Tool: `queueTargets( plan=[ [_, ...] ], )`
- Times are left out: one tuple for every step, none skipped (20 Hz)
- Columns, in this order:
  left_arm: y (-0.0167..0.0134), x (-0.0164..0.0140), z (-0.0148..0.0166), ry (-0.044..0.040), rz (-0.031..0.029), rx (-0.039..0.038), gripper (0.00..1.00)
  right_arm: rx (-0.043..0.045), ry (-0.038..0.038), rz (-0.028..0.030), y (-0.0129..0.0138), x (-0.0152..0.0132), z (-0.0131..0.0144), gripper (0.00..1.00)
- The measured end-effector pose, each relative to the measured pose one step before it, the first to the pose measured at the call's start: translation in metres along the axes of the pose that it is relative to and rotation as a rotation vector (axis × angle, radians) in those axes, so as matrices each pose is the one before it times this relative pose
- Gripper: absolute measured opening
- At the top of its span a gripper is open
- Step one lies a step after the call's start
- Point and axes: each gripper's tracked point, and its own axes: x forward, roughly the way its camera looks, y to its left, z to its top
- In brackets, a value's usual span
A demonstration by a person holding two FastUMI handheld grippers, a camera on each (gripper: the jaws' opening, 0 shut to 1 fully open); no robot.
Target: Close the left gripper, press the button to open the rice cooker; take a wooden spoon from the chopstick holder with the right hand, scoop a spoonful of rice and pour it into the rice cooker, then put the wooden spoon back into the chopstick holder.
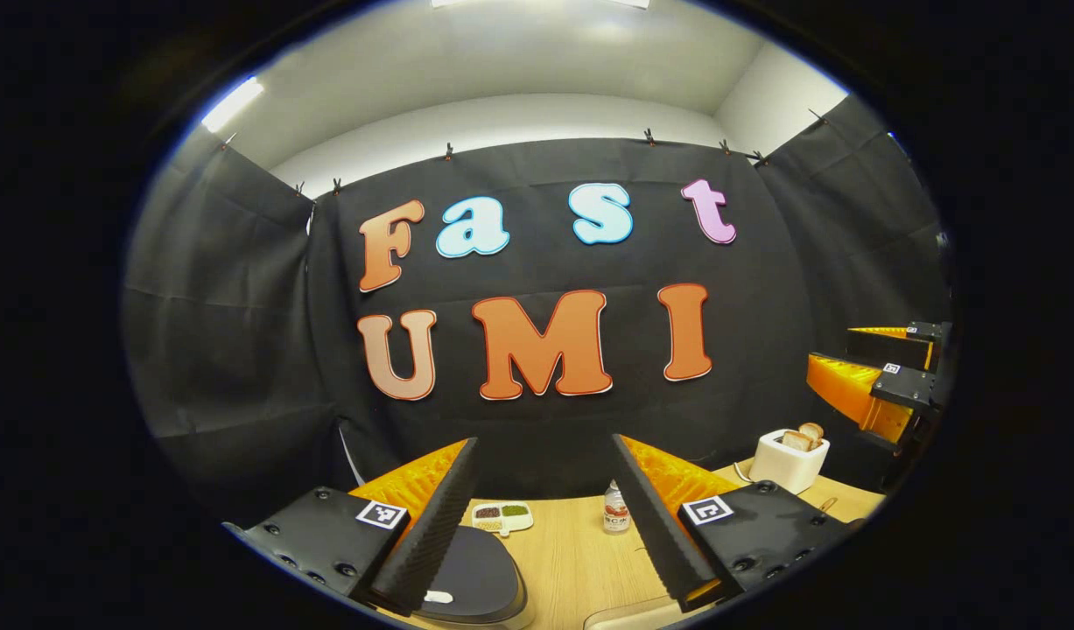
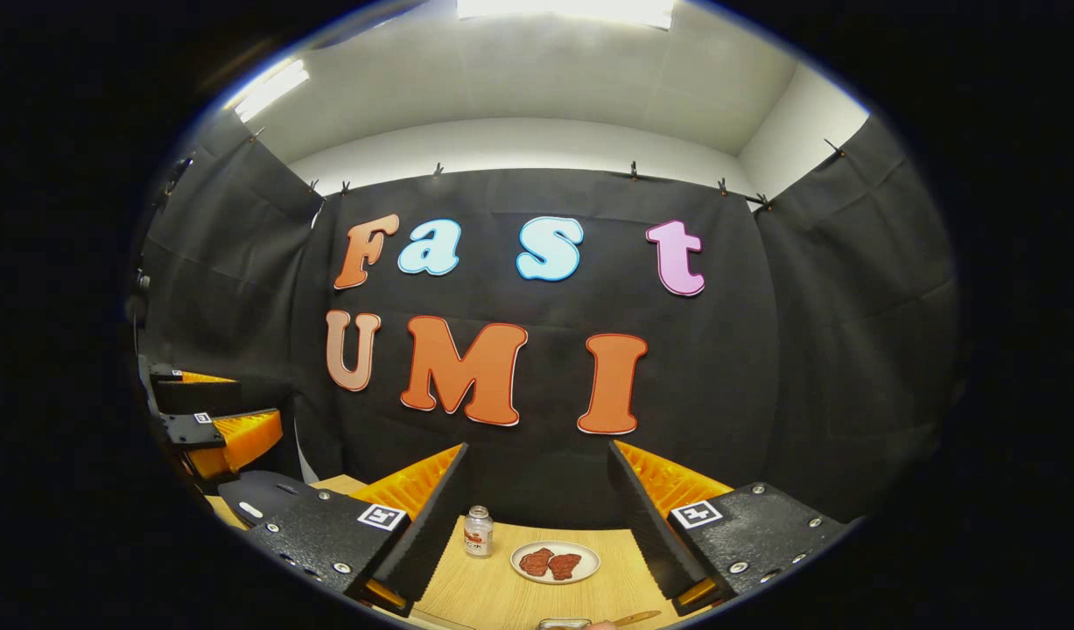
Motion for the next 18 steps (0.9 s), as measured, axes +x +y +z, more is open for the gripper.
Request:
queueTargets(
  plan=[
    [0.00557,-0.00021,-0.00205,0.00464,0.01300,0.00979,0.92,0.00278,0.00391,0.00248,0.00259,0.00071,-0.00067,0.94],
    [0.00446,0.00082,-0.00152,0.00403,0.01149,0.00849,0.92,0.00351,0.00376,0.00246,0.00215,0.00061,-0.00137,0.94],
    [0.00355,-0.00050,-0.00114,0.00356,0.01049,0.00507,0.92,0.00339,0.00482,0.00233,0.00078,-0.00057,-0.00165,0.94],
    [0.00431,0.00015,-0.00145,0.00500,0.01025,0.00296,0.92,0.00291,0.00406,0.00113,0.00215,0.00082,-0.00080,0.94],
    [0.00264,0.00180,-0.00169,0.00592,0.00696,0.00205,0.92,0.00218,0.00352,-0.00120,0.00075,0.00119,-0.00112,0.94],
    [0.00426,0.00060,-0.00226,0.00571,0.00917,0.00355,0.85,0.00307,0.00479,-0.00024,0.00037,0.00018,-0.00117,0.94],
    [0.00455,0.00180,-0.00183,0.00712,0.00754,0.00194,0.77,0.00222,0.00305,-0.00096,0.00186,0.00117,-0.00078,0.94],
    [0.00236,0.00298,-0.00122,0.00795,0.00029,-0.00165,0.69,0.00099,0.00415,-0.00162,0.00036,0.00013,-0.00244,0.94],
    [0.00303,0.00045,-0.00372,0.01078,0.00506,-0.00179,0.62,-0.00007,0.00445,-0.00239,0.00005,0.00064,-0.00181,0.94],
    [0.00590,0.00232,-0.00340,0.01635,0.00738,0.00038,0.54,-0.00072,0.00438,-0.00290,-0.00027,0.00009,-0.00144,0.95],
    [0.00662,0.00207,-0.00438,0.01927,0.01062,-0.00360,0.47,-0.00045,0.00492,-0.00270,0.00017,0.00020,-0.00238,0.95],
    [0.00830,0.00446,-0.00560,0.03132,0.01987,-0.00083,0.39,-0.00445,0.00493,-0.00982,-0.00108,-0.00005,-0.00232,0.95],
    [0.01328,0.00393,-0.00975,0.04445,0.03276,0.00202,0.31,-0.01050,0.00369,-0.01667,-0.00474,0.00106,-0.00217,0.95],
    [0.00583,0.00556,-0.01101,0.04187,0.00096,-0.00184,0.24,-0.01252,0.00456,-0.01104,-0.00219,0.00044,-0.00194,0.96],
    [-0.00073,0.00602,-0.00825,0.05369,-0.01256,0.00351,0.08,-0.01105,0.00692,-0.01127,-0.00271,0.00010,-0.00295,0.94],
    [0.00321,0.00649,-0.00929,0.05750,-0.01105,-0.00735,0.07,-0.01001,0.00841,-0.00892,-0.00386,-0.00081,-0.00336,0.94],
    [0.00079,0.00583,-0.01282,0.07708,-0.02779,-0.02625,0.07,-0.00807,0.01080,-0.00565,-0.00265,-0.00035,-0.00317,0.94],
    [0.00387,0.00671,-0.01336,0.09229,-0.02031,-0.04292,0.07,-0.00683,0.01123,-0.00407,-0.00176,-0.00075,-0.00264,0.96]
  ],
)
